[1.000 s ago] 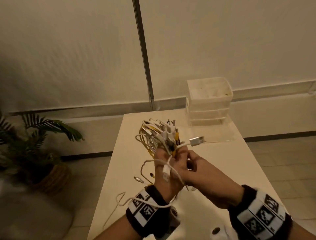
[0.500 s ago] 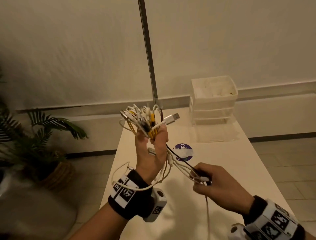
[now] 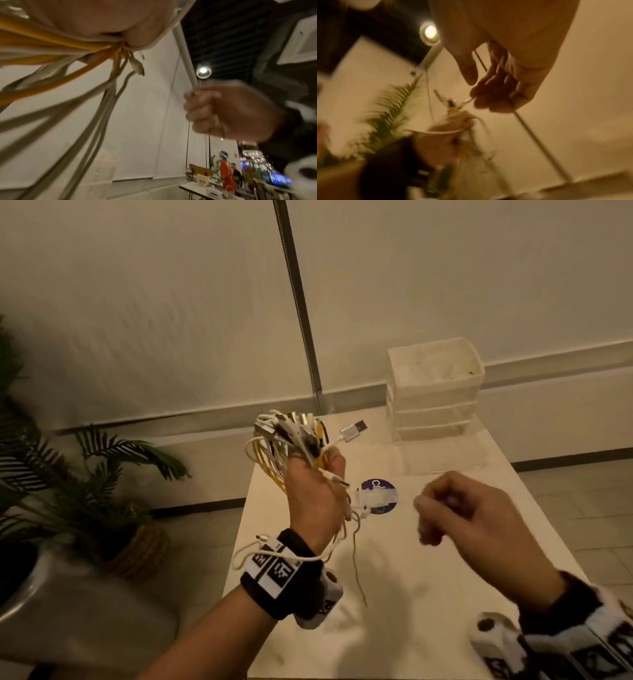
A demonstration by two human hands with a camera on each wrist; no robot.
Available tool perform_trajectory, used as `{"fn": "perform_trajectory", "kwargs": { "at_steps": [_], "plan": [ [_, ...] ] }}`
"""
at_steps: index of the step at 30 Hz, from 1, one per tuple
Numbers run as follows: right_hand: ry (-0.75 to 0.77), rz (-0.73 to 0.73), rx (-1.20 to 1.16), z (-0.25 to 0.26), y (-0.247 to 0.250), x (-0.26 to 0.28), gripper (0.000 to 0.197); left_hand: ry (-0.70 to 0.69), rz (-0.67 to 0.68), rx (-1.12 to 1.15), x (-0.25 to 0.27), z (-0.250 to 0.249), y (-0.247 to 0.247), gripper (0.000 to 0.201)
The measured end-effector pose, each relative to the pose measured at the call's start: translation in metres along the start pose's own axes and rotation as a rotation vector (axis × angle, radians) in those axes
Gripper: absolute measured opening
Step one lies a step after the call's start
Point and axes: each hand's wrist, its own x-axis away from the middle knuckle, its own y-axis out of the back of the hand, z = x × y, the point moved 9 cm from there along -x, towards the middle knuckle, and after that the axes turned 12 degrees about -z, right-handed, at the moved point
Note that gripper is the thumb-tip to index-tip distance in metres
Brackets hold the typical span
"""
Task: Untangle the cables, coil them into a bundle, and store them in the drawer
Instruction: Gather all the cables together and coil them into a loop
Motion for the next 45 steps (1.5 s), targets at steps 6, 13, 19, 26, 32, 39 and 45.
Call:
{"fn": "perform_trajectory", "kwargs": {
  "at_steps": [6,13,19,26,32,39,45],
  "plan": [
    [-0.399,0.377,-0.279,-0.021,-0.099,0.033,0.021,-0.174,0.015,-0.133,0.008,-0.018,-0.006,0.01],
    [-0.711,0.463,-1.17,-0.028,-0.074,0.045,0.031,-0.062,0.069,0.024,-0.003,-0.012,0.01,0.012],
    [-0.707,0.673,-0.86,-0.087,-0.043,0.07,0.029,0.001,0.102,0.141,-0.026,-0.016,0.013,0.013],
    [-0.579,0.482,-0.093,-0.159,-0.012,0.08,0.041,0.176,0.241,0.331,-0.025,-0.009,0.0,0.034],
    [-0.468,0.407,0.192,-0.187,0.009,0.103,0.05,0.282,0.445,0.389,-0.027,-0.024,-0.004,0.037],
    [0.026,0.139,0.193,-0.057,0.044,0.06,0.069,0.503,0.692,0.628,-0.004,-0.036,-0.008,0.023],
    [-0.14,0.115,-0.323,0.005,-0.038,-0.023,0.094,0.764,1.039,0.873,0.048,-0.048,-0.014,0.004]
  ]
}}
